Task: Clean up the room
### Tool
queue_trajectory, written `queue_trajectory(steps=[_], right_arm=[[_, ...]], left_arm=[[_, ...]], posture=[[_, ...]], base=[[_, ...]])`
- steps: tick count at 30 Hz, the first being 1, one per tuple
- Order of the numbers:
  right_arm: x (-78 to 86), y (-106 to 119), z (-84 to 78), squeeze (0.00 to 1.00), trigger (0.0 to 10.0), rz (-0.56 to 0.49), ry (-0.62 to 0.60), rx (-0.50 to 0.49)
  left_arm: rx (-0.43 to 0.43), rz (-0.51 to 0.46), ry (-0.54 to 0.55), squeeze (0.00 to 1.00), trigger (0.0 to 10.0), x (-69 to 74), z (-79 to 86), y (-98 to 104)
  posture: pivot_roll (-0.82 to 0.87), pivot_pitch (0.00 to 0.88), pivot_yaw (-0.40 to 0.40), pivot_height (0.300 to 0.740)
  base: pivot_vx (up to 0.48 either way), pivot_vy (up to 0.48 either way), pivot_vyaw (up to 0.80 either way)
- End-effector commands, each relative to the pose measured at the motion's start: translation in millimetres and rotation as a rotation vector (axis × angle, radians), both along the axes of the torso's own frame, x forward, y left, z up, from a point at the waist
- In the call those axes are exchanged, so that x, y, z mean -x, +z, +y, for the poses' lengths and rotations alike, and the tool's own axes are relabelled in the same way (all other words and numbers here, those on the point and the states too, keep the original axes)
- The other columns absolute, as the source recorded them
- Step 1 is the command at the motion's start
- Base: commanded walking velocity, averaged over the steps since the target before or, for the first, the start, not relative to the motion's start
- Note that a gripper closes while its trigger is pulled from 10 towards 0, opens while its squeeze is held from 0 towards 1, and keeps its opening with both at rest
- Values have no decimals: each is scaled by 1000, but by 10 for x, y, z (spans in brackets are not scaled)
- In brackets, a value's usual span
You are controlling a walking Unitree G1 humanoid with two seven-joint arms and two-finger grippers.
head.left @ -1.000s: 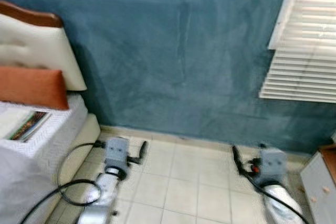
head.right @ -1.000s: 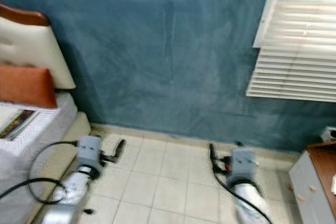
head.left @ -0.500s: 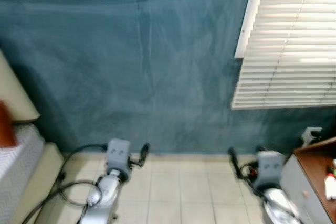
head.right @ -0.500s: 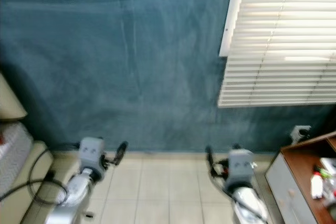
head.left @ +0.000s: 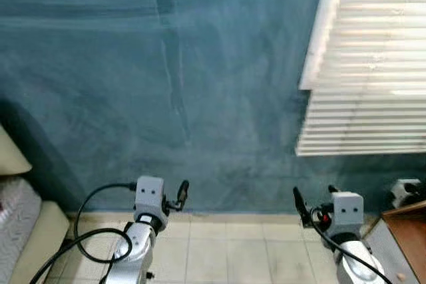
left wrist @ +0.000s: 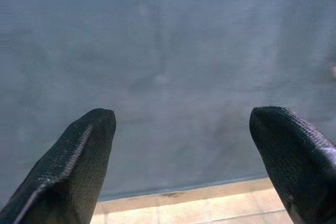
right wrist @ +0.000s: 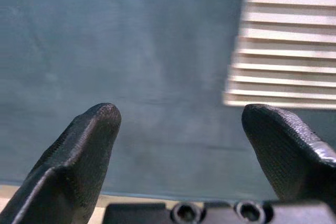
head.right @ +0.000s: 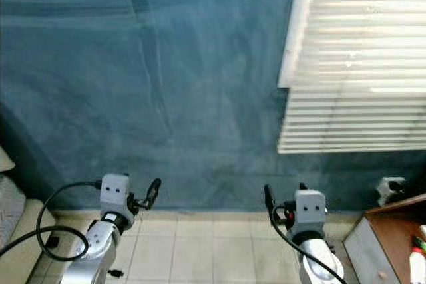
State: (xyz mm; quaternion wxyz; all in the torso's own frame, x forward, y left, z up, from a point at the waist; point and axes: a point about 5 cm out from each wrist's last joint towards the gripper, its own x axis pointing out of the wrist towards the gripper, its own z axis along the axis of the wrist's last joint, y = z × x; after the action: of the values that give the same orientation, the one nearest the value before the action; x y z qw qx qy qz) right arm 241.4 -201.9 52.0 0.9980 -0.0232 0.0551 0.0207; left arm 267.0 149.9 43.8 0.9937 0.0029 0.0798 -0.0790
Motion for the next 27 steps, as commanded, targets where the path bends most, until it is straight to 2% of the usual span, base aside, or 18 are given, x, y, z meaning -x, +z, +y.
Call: queue_trajectory(steps=[1, 4, 5, 9, 11, 13, 14, 15, 16, 17, 19, 21, 27], right_arm=[[-3, 2, -14, 0, 10000, 7, 6, -7], [0, -7, -15, 0, 10000, 14, 9, -24], [7, -10, -12, 0, 10000, 17, 11, -41], [21, -11, -4, 0, 10000, 21, 14, -76], [68, -17, 25, 0, 10000, 28, 42, -109], [148, -20, 17, 0, 10000, 42, 64, -122], [282, -32, -39, 0, 10000, 68, 84, -117], [337, -45, -65, 0, 10000, 81, 90, -114], [442, -81, -109, 0, 10000, 110, 99, -110], [485, -106, -95, 0, 10000, 129, 118, -116], [469, -90, -18, 0, 10000, 129, 165, -124], [480, -60, 6, 0, 10000, 139, 191, -122], [480, -60, 6, 0, 10000, 139, 191, -122]], left_arm=[[1, -15, 25, 0, 10000, -12, 33, 34], [2, -17, 89, 0, 10000, 55, 145, 27], [3, -17, 106, 0, 10000, 122, 196, 25], [22, -6, 117, 0, 10000, 209, 245, 14], [36, -3, 93, 0, 10000, 328, 267, 11], [52, 10, 95, 0, 10000, 474, 314, 5], [60, 29, 122, 0, 10000, 695, 383, 1], [62, 37, 132, 0, 10000, 782, 398, 1], [62, 59, 159, 0, 10000, 966, 419, 0], [53, 73, 200, 0, 10000, 1071, 446, -10], [76, 74, 266, 0, 10000, 1077, 506, -10], [111, 58, 279, 0, 10000, 1144, 477, 40], [111, 58, 279, 0, 10000, 1144, 477, 40]], posture=[[-89, 0, 4, 740], [-89, 0, 6, 740], [-89, 0, 7, 740], [-87, 0, 8, 740], [-85, 0, 15, 740], [-81, 0, 14, 740], [-73, 0, 15, 740], [-67, 0, 10, 740], [-55, 0, 9, 740], [-40, 0, -1, 740], [-34, 0, -8, 740], [-25, 0, -13, 740], [-25, 0, -13, 740]], base=[[0, 0, 0], [0, 0, 0], [0, 0, 0], [0, 0, 0], [0, 0, 0], [0, 0, 0], [0, 0, 0], [0, 0, 0], [0, 0, 0], [0, 0, 0], [0, 0, 0], [0, 0, 0], [0, 0, 0]])
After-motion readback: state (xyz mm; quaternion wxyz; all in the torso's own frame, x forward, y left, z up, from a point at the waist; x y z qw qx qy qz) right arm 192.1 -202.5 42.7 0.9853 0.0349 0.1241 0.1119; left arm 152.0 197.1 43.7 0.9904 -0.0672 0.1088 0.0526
